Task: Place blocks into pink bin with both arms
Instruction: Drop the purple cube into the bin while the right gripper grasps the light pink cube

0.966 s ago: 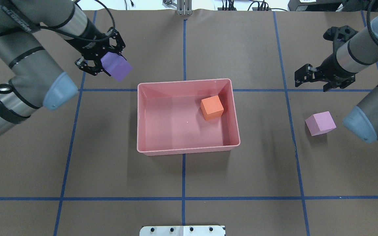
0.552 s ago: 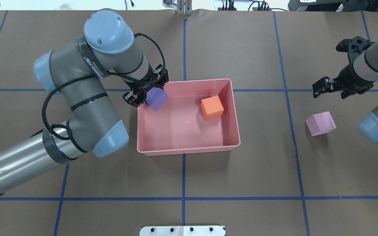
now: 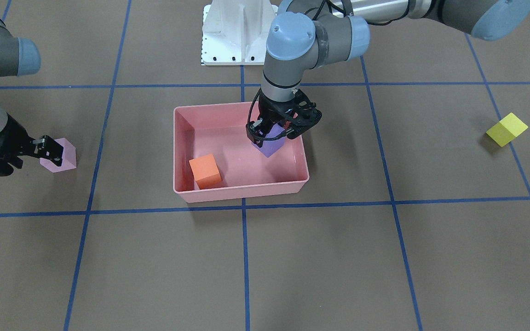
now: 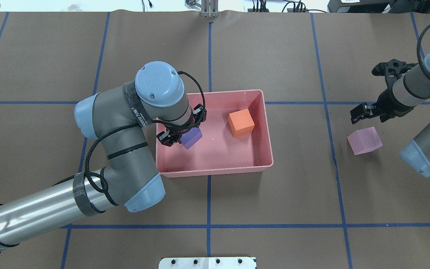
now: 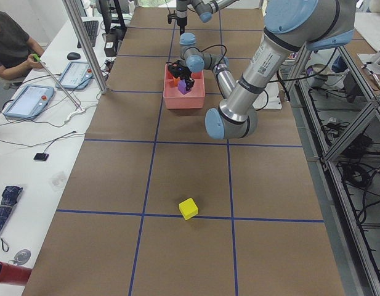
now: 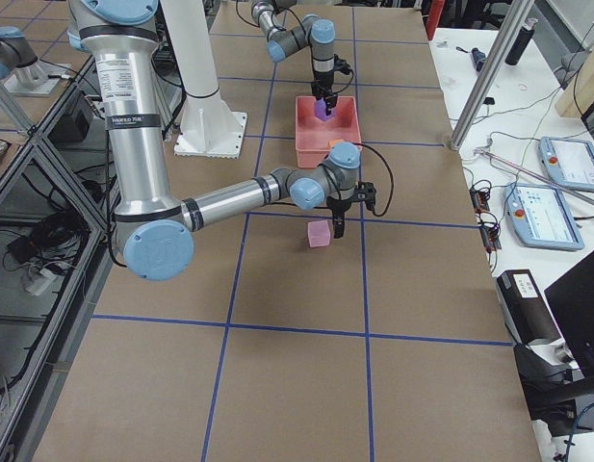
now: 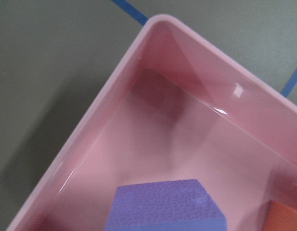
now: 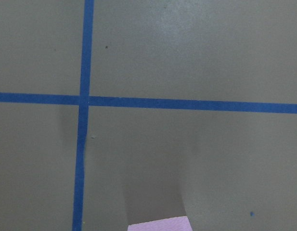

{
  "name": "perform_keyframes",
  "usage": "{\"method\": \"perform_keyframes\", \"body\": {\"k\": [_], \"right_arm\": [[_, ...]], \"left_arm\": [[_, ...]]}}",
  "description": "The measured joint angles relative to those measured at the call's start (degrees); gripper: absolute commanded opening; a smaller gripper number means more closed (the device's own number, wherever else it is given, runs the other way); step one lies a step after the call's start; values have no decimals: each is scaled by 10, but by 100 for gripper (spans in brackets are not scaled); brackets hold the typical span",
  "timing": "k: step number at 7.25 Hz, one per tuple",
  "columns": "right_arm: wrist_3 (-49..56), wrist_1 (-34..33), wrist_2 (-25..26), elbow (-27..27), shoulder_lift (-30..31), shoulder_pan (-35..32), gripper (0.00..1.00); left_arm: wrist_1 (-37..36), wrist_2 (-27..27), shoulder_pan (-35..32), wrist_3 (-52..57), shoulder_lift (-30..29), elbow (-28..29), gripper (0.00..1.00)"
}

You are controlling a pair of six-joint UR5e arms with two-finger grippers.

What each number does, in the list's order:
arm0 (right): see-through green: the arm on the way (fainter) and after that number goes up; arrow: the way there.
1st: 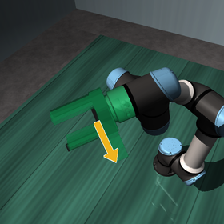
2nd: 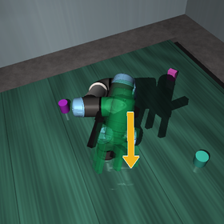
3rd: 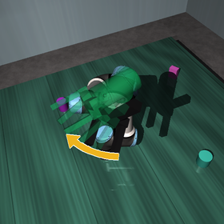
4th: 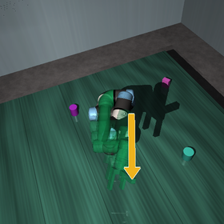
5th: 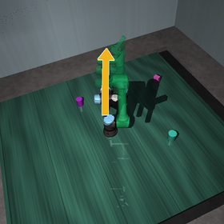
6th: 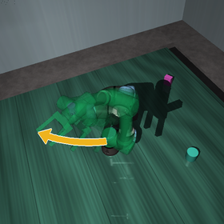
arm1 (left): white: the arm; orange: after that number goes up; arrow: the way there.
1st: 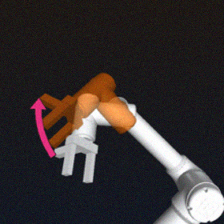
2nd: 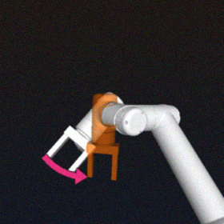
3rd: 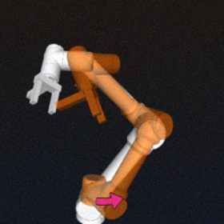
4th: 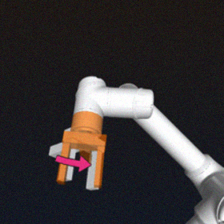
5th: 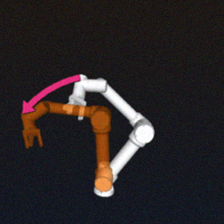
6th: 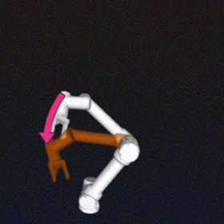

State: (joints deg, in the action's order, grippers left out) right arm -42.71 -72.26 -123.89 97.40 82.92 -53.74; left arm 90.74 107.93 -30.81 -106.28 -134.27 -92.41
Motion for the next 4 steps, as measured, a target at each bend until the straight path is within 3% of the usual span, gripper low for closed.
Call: {"method": "perform_keyframes", "body": {"k": [3,4], "right_arm": [[37,15,5,-3,6,17,99],[58,15,9,-4,13,19,99]], "left_arm": [[0,-4,4,0,0,3,0],[0,-4,4,0,-1,2,6]]}}
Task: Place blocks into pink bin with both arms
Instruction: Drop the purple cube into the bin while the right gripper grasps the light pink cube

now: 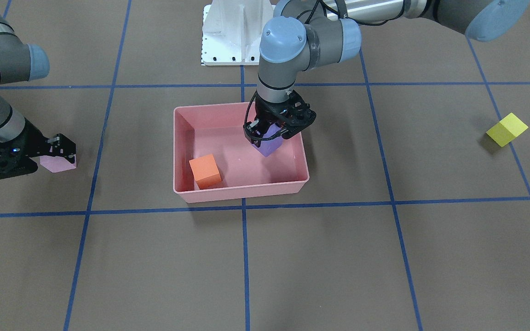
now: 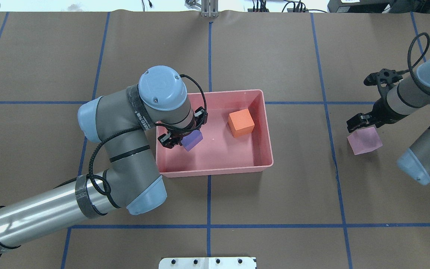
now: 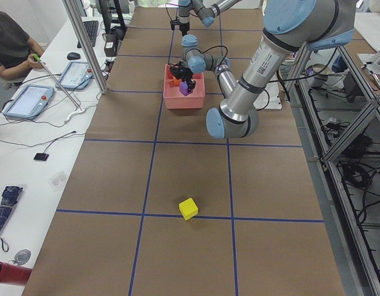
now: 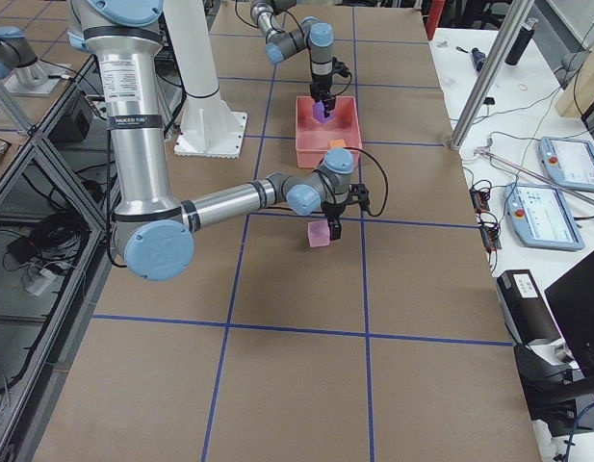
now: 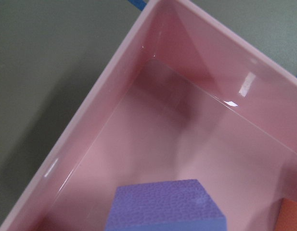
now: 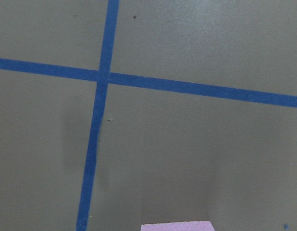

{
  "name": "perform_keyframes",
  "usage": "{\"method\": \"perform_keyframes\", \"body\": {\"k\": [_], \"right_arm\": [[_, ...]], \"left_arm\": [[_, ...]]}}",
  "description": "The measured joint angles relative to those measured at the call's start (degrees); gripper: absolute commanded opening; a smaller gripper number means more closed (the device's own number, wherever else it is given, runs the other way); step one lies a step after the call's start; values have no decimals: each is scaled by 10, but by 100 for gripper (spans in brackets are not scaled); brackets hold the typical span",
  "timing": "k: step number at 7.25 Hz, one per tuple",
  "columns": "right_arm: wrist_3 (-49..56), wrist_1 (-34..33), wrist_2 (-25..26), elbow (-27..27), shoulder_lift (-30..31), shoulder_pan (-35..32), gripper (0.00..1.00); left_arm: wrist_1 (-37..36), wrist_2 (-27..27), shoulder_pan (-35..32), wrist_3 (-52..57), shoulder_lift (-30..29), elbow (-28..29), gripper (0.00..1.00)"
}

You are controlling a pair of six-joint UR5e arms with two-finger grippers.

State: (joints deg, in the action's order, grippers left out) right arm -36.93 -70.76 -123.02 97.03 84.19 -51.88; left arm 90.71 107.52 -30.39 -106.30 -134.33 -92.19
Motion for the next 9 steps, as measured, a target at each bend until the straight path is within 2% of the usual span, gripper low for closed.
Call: {"method": "perform_keyframes", "body": {"k": [1,2,3,4,5,6,7,9], "right_arm": [[11,0,5,-2,3,2,99],[15,0,7,-3,5,5,99],[17,0,8,-4,6,10,99],[17,0,8,-4,7,14,98],[18,1,6,-3,10,17,74],[18,1,4,-2,13,19,25],[18,1,3,-1,15,20,0],[19,0,-1,22,29,19,0]], "left_arm": [[0,0,1,0,0,0,25],[0,0,1,0,0,0,56],[0,0,1,0,0,0,94],[0,0,1,0,0,0,99],[0,0,1,0,0,0,100],[0,0,1,0,0,0,100],[0,0,-1,0,-1,-4,100],[-1,4,-18,3,2,-31,99]]}}
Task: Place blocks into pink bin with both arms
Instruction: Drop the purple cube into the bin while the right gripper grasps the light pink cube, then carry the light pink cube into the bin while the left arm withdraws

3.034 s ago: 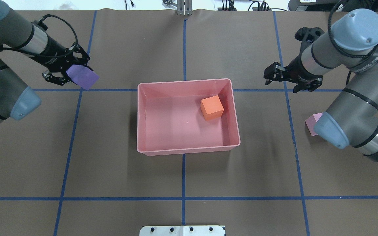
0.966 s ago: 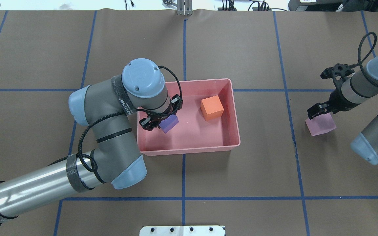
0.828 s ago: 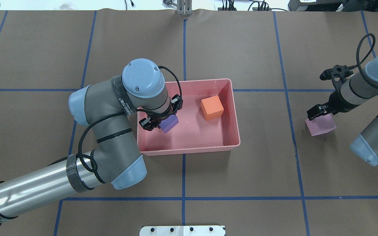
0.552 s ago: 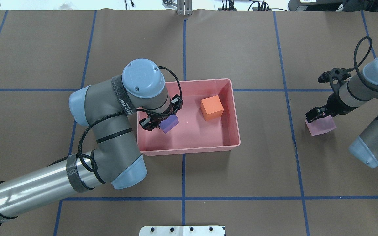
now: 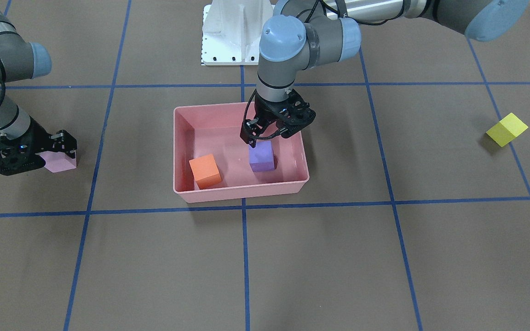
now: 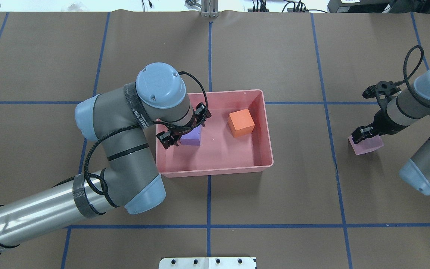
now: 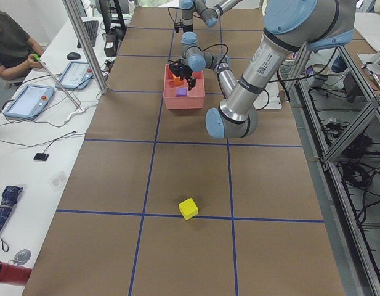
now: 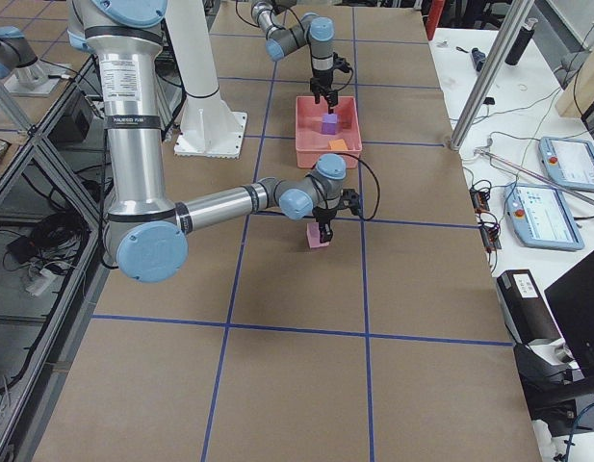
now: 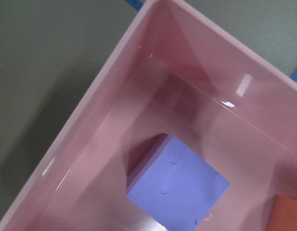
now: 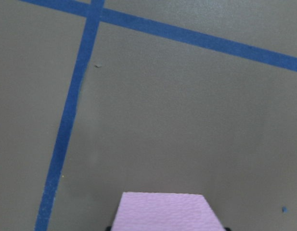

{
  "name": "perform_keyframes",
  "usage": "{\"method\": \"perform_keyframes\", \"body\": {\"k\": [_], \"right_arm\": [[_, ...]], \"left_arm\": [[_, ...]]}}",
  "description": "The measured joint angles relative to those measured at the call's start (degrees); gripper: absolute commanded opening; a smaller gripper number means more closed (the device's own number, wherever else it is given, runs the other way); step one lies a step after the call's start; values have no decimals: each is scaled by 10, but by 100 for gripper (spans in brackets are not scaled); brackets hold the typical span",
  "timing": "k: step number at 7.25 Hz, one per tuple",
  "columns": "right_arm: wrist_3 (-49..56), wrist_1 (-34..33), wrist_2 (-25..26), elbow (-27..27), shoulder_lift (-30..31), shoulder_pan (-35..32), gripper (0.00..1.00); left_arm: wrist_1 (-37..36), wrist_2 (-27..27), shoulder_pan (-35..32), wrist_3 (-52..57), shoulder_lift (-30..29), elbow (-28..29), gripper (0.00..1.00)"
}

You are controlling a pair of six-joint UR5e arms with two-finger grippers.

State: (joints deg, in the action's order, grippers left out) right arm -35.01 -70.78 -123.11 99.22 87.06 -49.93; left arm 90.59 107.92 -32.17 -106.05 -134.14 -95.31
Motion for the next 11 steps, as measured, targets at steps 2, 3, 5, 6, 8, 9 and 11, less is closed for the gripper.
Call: {"method": "perform_keyframes", "body": {"k": [2,3,5,6,8,9,11], "right_arm": [[-18,-7,-32,52,7,-19,0],[-56,-22,-57,64,-26,-39,0],[-158,-124,-71,73,-157,-49,0],[-220,-161,-62,73,-219,-32,0],[-337,-183,17,65,-306,55,0],[-380,-184,63,56,-330,104,0],[-427,-181,106,35,-354,164,6]], "left_arm": [[0,52,-58,52,56,-78,100],[3,92,-91,150,128,-132,100],[26,129,-162,368,291,-210,100],[47,147,-204,461,350,-211,100],[81,215,-304,587,405,-153,100],[91,233,-344,615,410,-111,100],[105,249,-383,634,424,-47,100]]}}
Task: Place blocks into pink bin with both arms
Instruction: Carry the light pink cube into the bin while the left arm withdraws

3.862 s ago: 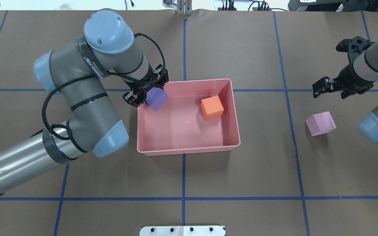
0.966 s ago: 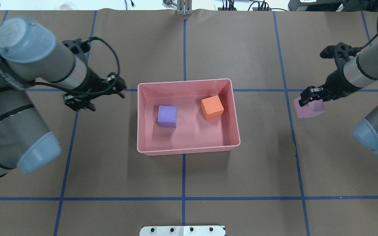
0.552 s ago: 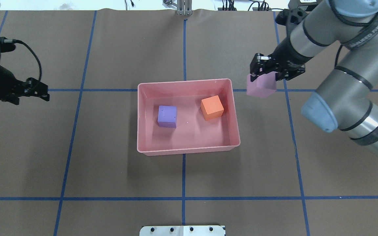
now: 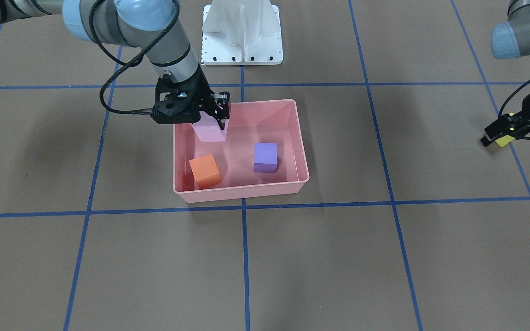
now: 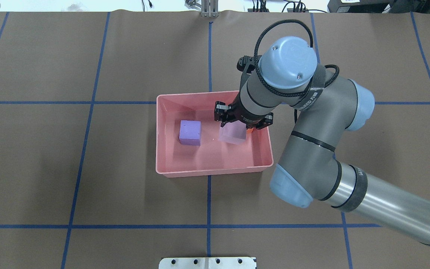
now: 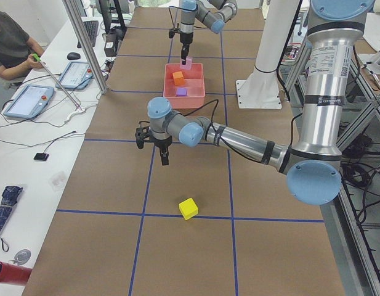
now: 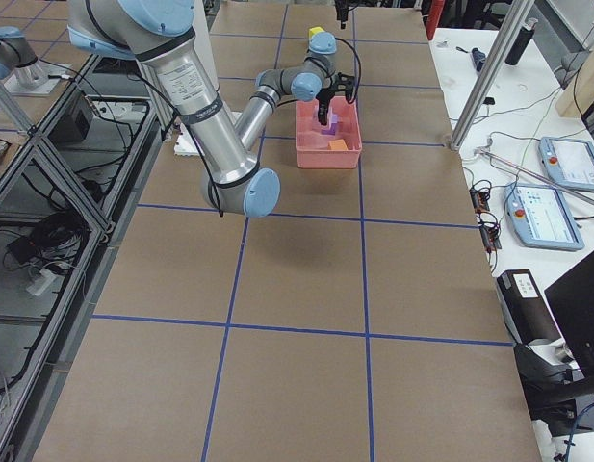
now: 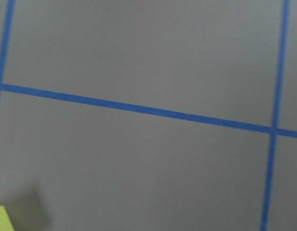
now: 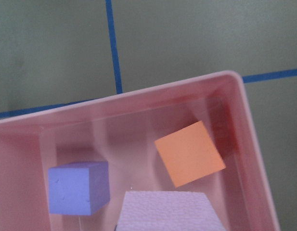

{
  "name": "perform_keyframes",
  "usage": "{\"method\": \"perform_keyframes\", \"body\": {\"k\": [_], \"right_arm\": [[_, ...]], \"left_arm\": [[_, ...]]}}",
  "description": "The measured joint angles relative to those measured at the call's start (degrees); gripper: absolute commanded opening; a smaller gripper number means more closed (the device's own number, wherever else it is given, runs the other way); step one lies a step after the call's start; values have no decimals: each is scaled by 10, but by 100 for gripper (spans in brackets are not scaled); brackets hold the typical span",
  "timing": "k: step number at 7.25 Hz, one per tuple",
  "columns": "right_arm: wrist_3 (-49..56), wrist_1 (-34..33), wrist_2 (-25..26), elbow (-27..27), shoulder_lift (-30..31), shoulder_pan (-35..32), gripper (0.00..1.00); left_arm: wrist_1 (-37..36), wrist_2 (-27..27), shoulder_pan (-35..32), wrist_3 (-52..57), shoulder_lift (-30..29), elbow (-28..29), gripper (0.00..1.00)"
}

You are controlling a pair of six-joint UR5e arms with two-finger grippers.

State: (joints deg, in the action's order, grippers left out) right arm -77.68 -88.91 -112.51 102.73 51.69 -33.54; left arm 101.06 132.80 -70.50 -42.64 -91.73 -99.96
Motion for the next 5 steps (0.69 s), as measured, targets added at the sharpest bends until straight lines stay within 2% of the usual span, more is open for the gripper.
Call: {"method": "perform_keyframes", "body": {"k": [1,2,3,5], "right_arm": [[-8,1,12,-5,-1,17,25],[-12,1,25,-10,-1,34,65],[-15,2,34,-13,-1,43,98],[-21,3,54,-15,-1,49,99]], "left_arm": [[2,0,-3,-7,14,13,100],[6,-1,-3,-40,23,27,100],[23,-3,-2,-80,27,43,100],[86,-17,-1,-103,65,65,100]]}}
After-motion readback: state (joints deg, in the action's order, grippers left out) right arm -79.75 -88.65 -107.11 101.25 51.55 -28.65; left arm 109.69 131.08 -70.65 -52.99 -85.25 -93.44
